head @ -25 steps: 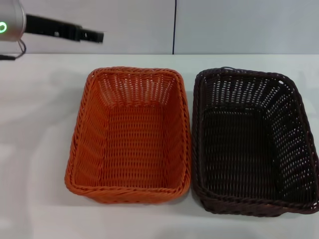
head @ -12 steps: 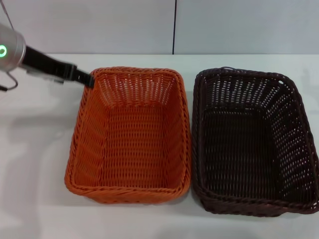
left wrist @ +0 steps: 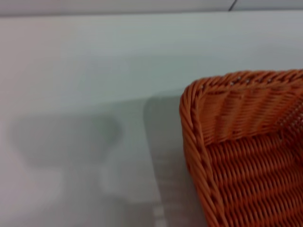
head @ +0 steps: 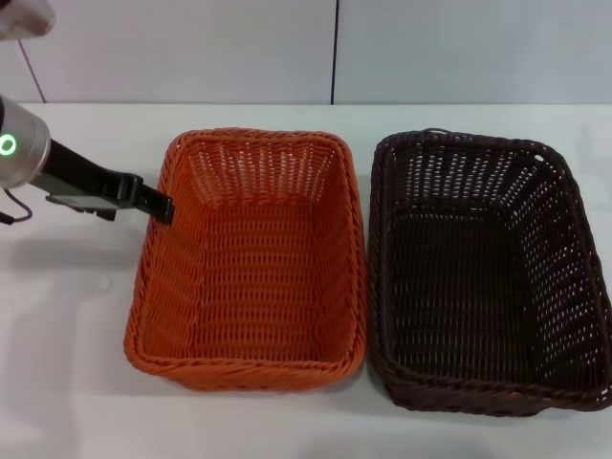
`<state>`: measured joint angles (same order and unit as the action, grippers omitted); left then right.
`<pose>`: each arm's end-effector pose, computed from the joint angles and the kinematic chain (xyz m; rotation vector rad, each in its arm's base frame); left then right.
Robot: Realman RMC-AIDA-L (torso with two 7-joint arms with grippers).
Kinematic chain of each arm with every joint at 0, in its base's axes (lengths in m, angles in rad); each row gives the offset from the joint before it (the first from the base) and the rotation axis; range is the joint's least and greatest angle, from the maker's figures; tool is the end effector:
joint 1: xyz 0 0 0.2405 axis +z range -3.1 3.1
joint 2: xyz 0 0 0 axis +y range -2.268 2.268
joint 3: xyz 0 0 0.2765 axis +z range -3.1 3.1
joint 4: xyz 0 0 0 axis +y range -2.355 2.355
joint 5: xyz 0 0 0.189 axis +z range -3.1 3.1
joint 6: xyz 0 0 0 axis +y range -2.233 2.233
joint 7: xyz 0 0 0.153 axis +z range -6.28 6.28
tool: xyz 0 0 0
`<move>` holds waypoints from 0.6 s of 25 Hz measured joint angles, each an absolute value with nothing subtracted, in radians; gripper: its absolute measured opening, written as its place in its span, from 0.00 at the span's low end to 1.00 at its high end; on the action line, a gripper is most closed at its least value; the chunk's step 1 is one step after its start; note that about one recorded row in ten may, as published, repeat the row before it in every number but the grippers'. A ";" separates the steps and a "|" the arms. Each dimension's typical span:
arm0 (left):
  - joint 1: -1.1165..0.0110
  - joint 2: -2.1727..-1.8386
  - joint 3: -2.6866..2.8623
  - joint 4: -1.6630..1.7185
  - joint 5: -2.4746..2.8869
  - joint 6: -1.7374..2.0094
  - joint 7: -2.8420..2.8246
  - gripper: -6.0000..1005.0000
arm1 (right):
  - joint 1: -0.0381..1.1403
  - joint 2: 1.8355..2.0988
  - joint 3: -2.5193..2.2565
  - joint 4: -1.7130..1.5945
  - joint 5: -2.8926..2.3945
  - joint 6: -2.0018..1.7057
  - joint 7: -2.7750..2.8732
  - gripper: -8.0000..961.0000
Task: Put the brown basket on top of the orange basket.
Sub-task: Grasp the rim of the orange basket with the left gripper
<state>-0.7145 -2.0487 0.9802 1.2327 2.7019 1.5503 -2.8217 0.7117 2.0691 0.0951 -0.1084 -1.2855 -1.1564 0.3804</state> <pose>-0.2258 0.3927 0.0429 -2.1374 -1.4710 0.1812 0.2920 0.4202 0.0605 -1.3759 0.5211 0.8740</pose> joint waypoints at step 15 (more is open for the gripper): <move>-0.720 -2.056 1.014 1.064 2.702 1.440 -2.794 0.77 | 0.725 2.069 0.095 -0.111 -1.285 -1.141 0.360 0.57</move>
<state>-0.7204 -2.0561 1.0141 1.0643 2.7023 1.4402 -2.7945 0.7246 2.0693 0.0951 -0.1105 -1.2854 -1.1411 0.3600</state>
